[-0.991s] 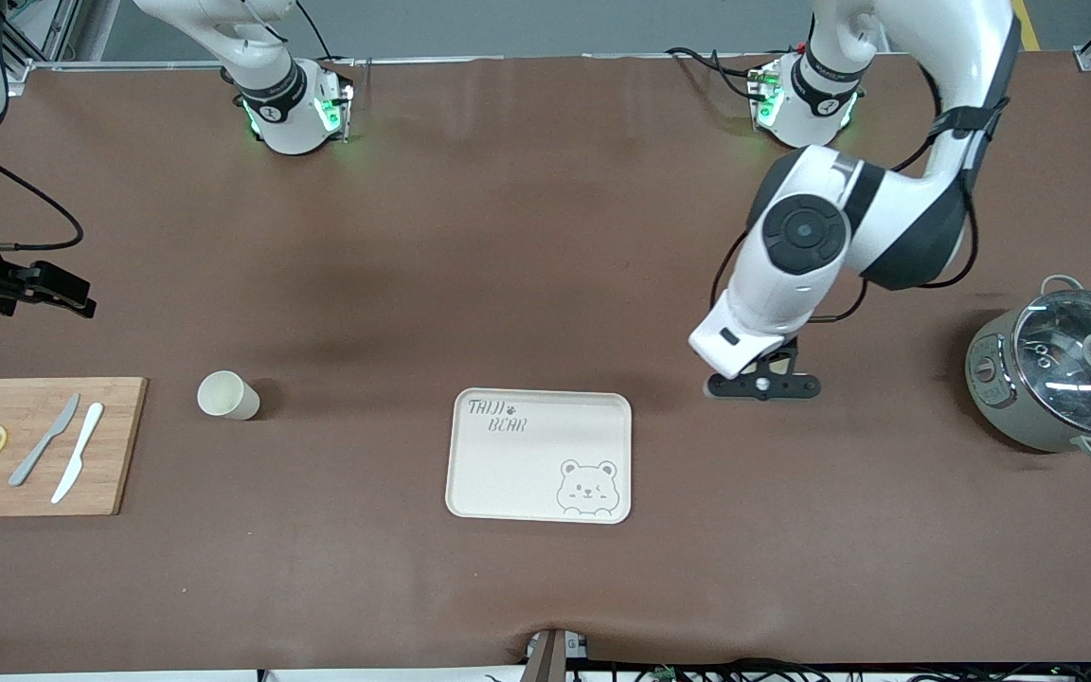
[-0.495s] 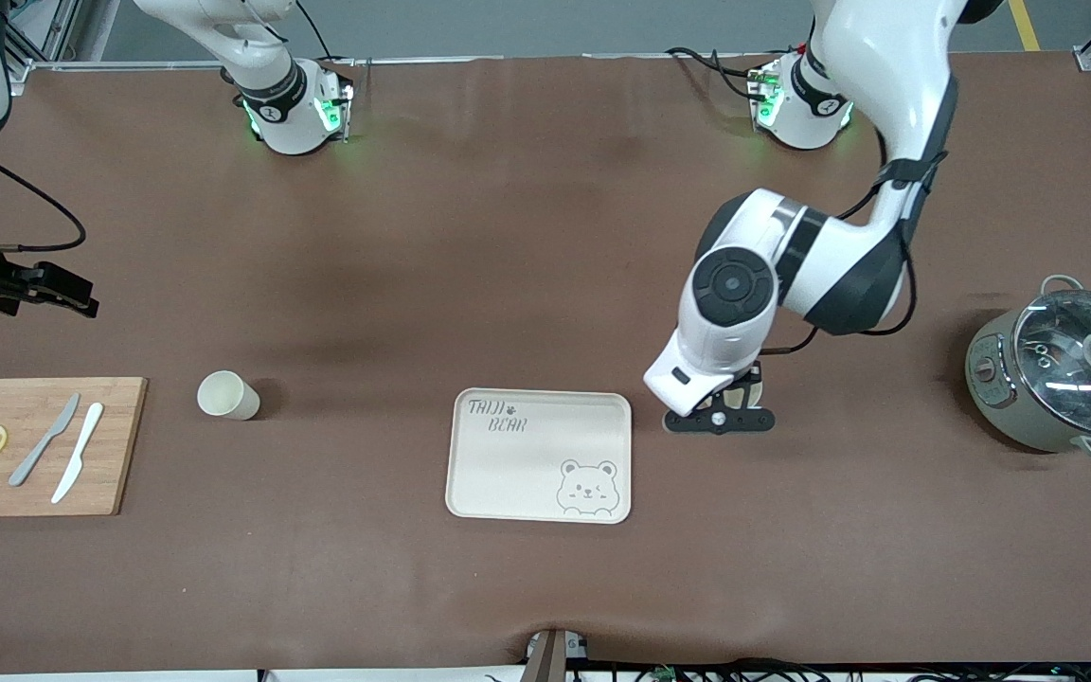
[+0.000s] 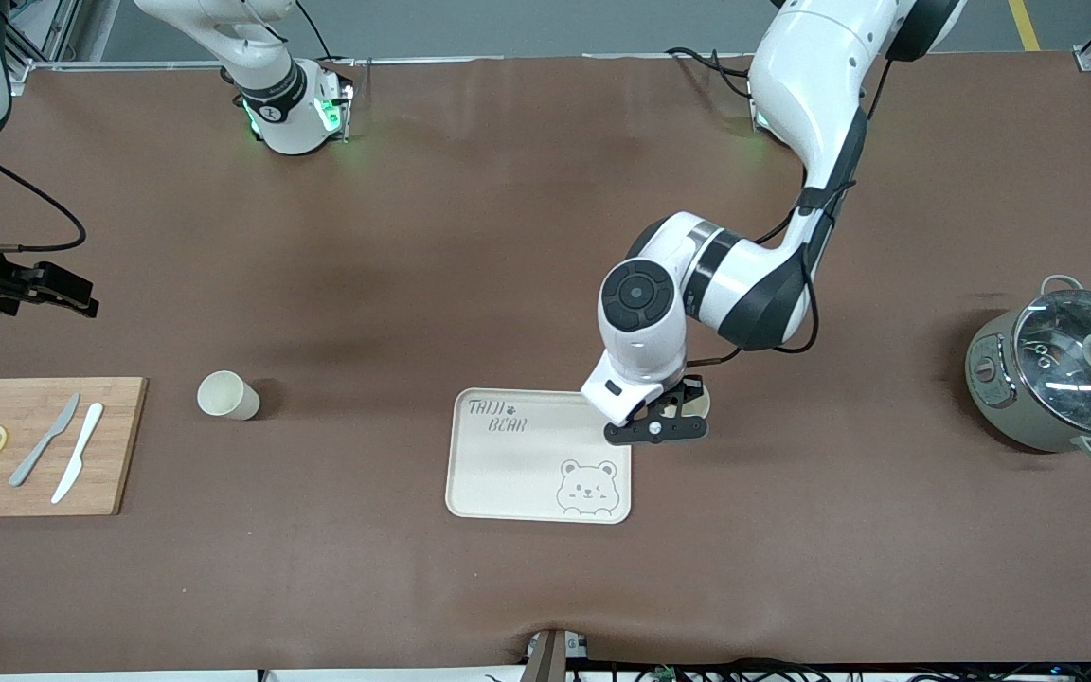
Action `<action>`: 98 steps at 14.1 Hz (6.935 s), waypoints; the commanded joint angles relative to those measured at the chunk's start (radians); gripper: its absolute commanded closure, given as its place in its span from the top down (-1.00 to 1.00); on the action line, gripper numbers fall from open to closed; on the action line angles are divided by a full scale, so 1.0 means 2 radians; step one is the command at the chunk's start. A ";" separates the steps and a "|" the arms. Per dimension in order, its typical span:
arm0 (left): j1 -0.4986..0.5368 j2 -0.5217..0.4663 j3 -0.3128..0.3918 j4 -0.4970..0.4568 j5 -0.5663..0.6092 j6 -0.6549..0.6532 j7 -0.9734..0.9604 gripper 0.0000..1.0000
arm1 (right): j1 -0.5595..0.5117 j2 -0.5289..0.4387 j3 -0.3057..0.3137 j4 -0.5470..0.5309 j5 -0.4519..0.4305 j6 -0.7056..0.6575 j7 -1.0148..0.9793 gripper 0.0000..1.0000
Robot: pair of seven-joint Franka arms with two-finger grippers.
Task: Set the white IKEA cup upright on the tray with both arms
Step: 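Lift the cup with the left gripper and carry it over the tray, then lower the cup onto the tray while the right gripper reaches the other cup, then open the left gripper leaving the cup upright while the right gripper grasps cup, then lift the cup with the right gripper while the left gripper withdraws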
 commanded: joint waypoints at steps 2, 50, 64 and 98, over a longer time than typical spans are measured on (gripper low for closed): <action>-0.014 0.045 0.006 0.060 0.007 0.011 -0.020 -1.00 | -0.003 -0.004 0.003 -0.005 0.000 0.004 0.003 1.00; -0.062 0.118 0.007 0.064 -0.019 0.109 -0.114 0.03 | -0.033 0.162 0.004 -0.144 0.003 0.336 -0.060 1.00; -0.056 0.054 -0.001 0.064 -0.022 -0.015 -0.087 0.03 | -0.022 0.178 0.004 -0.179 0.002 0.349 -0.064 1.00; 0.178 -0.183 0.005 0.056 -0.062 -0.222 0.325 1.00 | -0.025 0.170 0.006 -0.170 0.003 0.330 -0.066 -1.00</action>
